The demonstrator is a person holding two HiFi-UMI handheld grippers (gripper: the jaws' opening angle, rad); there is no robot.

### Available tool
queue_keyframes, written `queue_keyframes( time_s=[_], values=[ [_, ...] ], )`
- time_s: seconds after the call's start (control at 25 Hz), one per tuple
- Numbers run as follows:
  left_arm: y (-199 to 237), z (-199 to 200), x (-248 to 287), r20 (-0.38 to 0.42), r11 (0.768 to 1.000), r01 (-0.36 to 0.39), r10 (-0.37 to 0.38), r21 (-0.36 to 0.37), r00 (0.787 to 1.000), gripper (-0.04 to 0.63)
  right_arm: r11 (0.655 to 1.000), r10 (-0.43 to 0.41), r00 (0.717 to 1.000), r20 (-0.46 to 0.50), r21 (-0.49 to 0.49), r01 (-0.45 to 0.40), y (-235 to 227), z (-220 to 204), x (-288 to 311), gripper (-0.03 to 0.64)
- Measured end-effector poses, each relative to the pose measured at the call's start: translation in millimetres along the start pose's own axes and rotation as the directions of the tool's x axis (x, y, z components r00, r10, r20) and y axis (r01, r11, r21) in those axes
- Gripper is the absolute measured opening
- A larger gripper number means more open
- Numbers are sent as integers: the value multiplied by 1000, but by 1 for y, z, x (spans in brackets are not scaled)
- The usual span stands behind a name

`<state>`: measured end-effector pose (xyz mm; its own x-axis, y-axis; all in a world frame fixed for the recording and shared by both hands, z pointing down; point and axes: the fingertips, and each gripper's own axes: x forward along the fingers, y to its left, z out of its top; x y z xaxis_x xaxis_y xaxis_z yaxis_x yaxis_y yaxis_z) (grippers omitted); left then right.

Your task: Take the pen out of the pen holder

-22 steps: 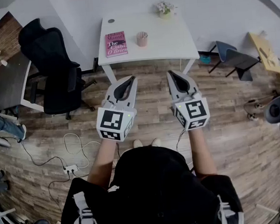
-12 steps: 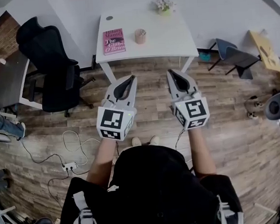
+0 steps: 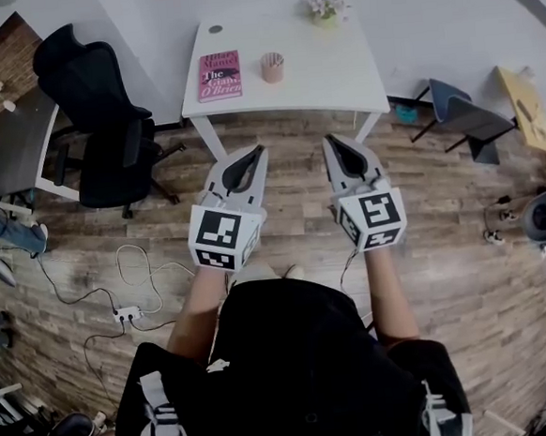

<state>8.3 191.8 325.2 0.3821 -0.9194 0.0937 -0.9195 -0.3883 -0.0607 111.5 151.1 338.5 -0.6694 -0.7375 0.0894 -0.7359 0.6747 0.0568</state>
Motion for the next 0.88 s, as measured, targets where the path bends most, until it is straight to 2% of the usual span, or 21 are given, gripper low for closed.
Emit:
queue_keyframes(
  time_s=[0.12,0.4,0.88],
  values=[
    [-5,-13,10,-26,999,0,-1,-32,1000,15,1000,13,1000,-16,4,-13,-11,-11,6,34],
    [8,-19,38,-46,999,-17,15,-40,999,15,1000,29,999,-43,6,-29,-31,-24,35,34],
    [83,-23,116,-48,998,-7,4,-62,999,15,1000,26,997,-75,4,-26,-68,-27,132,35]
  ],
)
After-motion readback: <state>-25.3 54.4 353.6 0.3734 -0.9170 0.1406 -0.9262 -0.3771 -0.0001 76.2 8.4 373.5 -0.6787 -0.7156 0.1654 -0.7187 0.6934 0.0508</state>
